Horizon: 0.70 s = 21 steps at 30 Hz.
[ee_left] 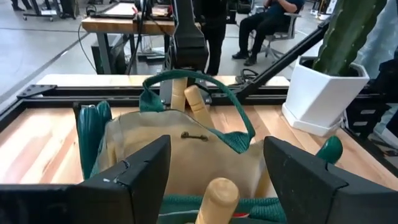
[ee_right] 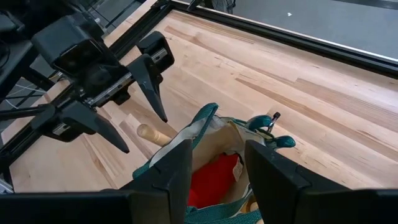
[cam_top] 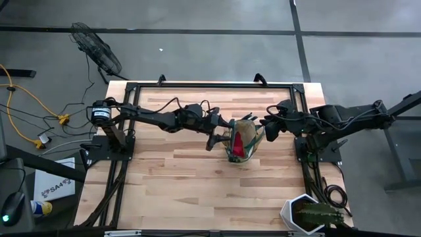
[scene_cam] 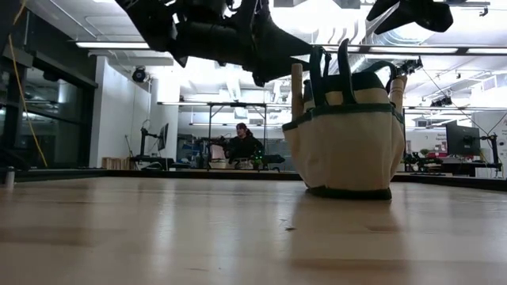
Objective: Pick & Place Garden tools in Gardening bag
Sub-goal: Return to Home Position
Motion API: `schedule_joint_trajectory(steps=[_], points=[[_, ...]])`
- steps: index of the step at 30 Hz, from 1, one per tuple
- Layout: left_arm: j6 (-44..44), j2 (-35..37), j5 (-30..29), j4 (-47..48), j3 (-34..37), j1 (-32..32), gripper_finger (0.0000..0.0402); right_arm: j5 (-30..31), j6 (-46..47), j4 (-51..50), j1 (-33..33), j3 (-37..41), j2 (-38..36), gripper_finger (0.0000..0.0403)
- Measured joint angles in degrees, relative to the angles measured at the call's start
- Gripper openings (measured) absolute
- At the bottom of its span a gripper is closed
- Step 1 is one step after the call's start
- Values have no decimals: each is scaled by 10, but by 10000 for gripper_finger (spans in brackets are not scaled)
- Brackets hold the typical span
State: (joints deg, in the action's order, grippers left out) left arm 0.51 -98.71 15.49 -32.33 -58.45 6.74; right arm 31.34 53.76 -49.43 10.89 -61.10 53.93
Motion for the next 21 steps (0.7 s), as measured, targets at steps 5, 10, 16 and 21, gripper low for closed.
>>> schedule_joint_trajectory(steps=[5,10,16,21], points=[[-1,25,-16,-8,1,0,243,0,0,0,0,0,0,140],[-2,57,-26,31,1,0,173,0,1,0,0,0,0,140],[-2,68,-1,101,1,0,18,1,1,-1,0,0,0,140],[-3,69,3,115,0,0,2,2,1,-1,0,0,0,140]])
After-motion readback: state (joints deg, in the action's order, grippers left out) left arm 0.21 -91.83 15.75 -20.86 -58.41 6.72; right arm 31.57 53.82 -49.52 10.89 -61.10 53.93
